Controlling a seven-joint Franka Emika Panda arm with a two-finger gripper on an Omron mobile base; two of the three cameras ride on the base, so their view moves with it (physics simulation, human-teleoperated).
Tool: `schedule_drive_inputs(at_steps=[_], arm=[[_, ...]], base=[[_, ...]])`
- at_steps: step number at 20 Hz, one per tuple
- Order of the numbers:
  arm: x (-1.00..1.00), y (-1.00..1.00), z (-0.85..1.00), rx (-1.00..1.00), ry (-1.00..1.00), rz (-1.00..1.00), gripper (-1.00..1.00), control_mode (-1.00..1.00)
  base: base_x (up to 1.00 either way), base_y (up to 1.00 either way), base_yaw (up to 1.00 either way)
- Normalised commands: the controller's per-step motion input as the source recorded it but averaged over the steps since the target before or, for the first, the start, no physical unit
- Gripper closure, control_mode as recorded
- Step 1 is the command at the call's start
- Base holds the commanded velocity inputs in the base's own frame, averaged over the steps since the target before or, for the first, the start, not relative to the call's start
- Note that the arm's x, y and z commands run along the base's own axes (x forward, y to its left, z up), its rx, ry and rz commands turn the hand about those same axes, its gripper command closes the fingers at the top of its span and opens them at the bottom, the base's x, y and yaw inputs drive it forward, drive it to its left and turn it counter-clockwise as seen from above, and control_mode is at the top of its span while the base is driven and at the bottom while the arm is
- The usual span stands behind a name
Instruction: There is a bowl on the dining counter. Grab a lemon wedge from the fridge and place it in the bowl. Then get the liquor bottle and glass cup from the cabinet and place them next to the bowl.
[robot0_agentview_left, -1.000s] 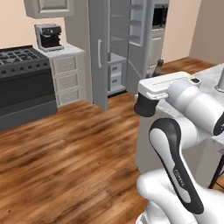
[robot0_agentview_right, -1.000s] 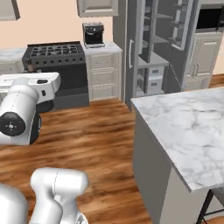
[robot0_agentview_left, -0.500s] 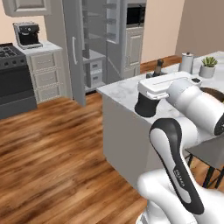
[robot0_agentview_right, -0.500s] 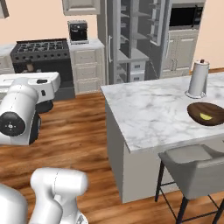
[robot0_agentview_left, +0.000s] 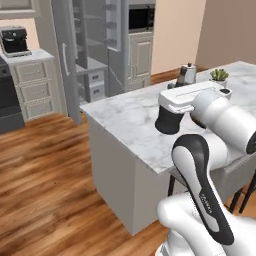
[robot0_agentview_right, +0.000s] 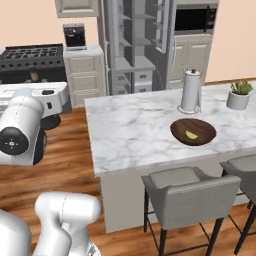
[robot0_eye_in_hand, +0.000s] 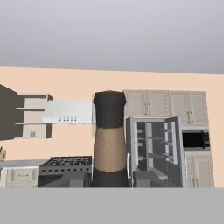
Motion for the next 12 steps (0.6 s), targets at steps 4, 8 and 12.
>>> schedule_drive_inputs(at_steps=[4, 8, 12], arm=[[0.00, 0.00, 0.00, 0.00, 0.00, 0.00, 1.00, 1.00], [0.00, 0.00, 0.00, 0.00, 0.00, 0.00, 1.00, 1.00], [0.00, 0.00, 0.00, 0.00, 0.00, 0.00, 1.00, 1.00]], base=[[0.09, -0.95, 0.13], [0.00, -1.00, 0.10], [0.00, -1.00, 0.11]])
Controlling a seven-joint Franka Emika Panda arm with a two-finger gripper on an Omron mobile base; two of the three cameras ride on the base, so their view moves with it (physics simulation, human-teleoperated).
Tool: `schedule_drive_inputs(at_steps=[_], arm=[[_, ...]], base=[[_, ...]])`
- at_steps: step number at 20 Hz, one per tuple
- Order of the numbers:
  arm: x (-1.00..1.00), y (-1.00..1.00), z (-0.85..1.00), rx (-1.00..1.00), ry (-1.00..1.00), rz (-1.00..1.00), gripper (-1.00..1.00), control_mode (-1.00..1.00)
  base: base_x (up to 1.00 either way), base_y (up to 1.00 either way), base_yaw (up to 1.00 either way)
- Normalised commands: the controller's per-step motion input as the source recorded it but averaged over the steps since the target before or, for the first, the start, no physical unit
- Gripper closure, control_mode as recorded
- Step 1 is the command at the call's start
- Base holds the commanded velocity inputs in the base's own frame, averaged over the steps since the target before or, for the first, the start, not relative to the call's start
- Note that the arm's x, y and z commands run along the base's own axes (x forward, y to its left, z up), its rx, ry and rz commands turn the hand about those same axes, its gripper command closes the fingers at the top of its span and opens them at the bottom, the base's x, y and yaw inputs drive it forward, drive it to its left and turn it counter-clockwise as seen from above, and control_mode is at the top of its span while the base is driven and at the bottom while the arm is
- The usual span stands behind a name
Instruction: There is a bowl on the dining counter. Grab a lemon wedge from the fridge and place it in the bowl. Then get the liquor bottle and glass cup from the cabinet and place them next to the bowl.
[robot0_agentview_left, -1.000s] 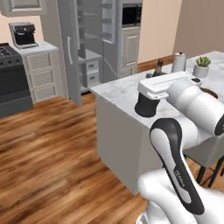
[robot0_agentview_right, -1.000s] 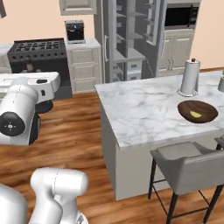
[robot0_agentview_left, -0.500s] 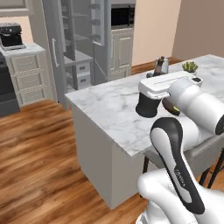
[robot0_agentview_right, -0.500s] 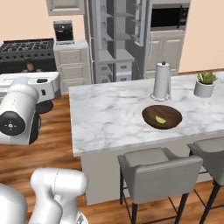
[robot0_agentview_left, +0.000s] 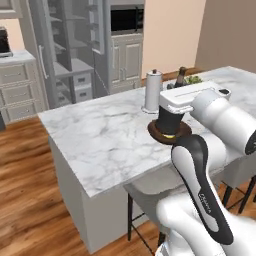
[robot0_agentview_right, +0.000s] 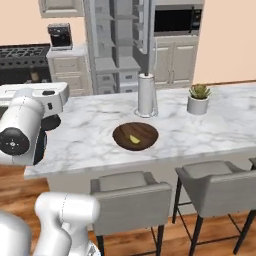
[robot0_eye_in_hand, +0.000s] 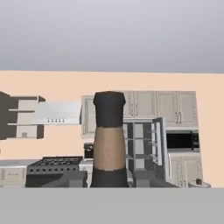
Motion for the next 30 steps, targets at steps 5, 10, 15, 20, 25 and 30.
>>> schedule_drive_inputs(at_steps=[5, 10, 15, 20, 25, 30], arm=[[0.00, 0.00, 0.00, 0.00, 0.00, 0.00, 1.00, 1.00], [0.00, 0.00, 0.00, 0.00, 0.00, 0.00, 1.00, 1.00], [0.00, 0.00, 0.00, 0.00, 0.00, 0.00, 1.00, 1.00], [0.00, 0.00, 0.00, 0.00, 0.00, 0.00, 1.00, 1.00], [0.00, 0.00, 0.00, 0.00, 0.00, 0.00, 1.00, 1.00], [0.00, 0.00, 0.00, 0.00, 0.00, 0.00, 1.00, 1.00]], base=[[0.04, -0.99, 0.14], [0.36, -0.83, 0.28], [0.67, -0.57, 0.36], [0.42, -0.79, 0.28], [0.05, -0.98, 0.16], [0.40, -0.56, 0.10]])
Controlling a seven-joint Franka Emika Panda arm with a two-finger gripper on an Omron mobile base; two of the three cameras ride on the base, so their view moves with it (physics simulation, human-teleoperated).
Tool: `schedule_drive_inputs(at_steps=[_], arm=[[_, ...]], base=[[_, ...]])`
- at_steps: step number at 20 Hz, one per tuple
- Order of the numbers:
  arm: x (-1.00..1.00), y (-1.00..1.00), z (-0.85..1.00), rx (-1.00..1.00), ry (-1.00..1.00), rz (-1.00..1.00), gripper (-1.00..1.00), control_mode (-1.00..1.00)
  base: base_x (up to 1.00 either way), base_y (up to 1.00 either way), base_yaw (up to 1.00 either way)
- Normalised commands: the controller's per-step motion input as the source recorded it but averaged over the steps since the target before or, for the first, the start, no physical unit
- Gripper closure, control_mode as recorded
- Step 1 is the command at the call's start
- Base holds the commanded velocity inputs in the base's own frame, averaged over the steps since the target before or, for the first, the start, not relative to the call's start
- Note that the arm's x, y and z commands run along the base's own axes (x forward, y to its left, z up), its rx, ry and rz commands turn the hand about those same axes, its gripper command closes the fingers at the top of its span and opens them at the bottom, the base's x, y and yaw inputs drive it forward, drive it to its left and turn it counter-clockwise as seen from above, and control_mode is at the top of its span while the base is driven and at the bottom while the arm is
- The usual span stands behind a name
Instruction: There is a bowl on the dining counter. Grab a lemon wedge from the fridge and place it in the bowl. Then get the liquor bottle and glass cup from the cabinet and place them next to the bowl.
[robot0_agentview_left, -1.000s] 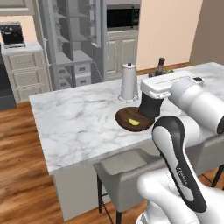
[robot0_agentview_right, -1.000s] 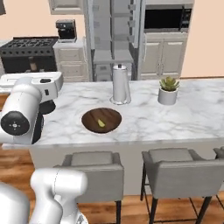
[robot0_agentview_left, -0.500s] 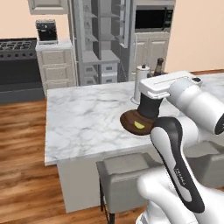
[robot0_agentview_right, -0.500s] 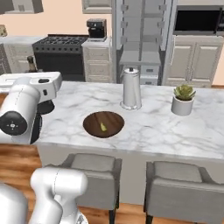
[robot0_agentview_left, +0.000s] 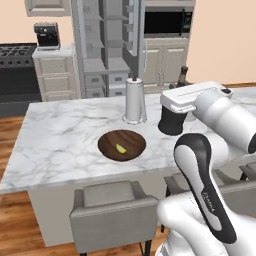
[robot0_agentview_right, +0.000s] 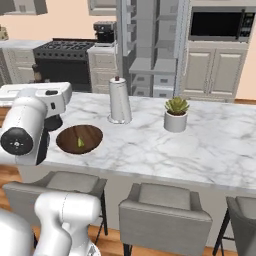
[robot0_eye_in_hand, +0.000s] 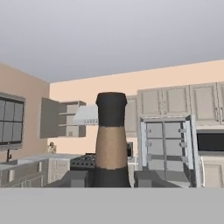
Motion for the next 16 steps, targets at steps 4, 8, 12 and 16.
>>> schedule_drive_inputs(at_steps=[4, 8, 12, 16], arm=[[0.00, 0.00, 0.00, 0.00, 0.00, 0.00, 1.00, 1.00], [0.00, 0.00, 0.00, 0.00, 0.00, 0.00, 1.00, 1.00], [0.56, -0.07, -0.14, 0.00, 0.01, 0.14, 1.00, -1.00], [0.59, -0.33, -0.40, -0.01, 0.00, 0.30, 1.00, -1.00]], base=[[0.81, -0.02, 0.12], [0.88, 0.00, 0.14], [0.20, 0.00, 0.04], [0.00, 0.00, 0.00]])
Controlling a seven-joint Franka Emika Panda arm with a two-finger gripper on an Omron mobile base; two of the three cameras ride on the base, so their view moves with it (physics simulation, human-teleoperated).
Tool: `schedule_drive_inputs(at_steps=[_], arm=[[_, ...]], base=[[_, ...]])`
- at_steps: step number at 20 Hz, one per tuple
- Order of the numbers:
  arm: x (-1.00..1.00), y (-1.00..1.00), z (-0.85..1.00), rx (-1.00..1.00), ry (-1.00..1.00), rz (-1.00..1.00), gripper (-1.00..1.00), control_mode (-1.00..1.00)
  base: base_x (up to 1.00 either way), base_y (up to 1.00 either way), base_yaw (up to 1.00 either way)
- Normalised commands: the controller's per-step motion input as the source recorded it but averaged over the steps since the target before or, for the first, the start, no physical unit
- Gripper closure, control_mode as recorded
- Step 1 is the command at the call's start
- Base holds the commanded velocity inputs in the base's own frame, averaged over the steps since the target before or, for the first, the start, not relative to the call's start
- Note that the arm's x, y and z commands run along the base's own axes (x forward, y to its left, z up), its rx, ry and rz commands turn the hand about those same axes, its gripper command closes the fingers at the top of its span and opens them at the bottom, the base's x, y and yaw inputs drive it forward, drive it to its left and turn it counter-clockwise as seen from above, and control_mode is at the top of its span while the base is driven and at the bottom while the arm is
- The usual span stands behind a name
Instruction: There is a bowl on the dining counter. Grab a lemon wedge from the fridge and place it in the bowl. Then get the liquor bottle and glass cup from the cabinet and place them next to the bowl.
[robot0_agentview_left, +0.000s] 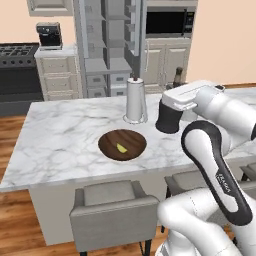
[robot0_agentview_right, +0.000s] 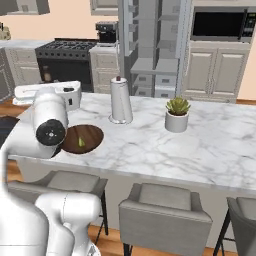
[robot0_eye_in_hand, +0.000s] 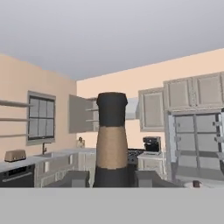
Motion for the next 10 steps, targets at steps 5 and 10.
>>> schedule_drive_inputs(at_steps=[5, 10], arm=[[0.55, -0.17, -0.49, -0.09, 0.00, 0.36, 1.00, -1.00], [0.35, -0.04, -0.56, -0.19, 0.01, 0.28, 1.00, -1.00]], base=[[0.00, 0.00, 0.00], [0.00, 0.00, 0.00]])
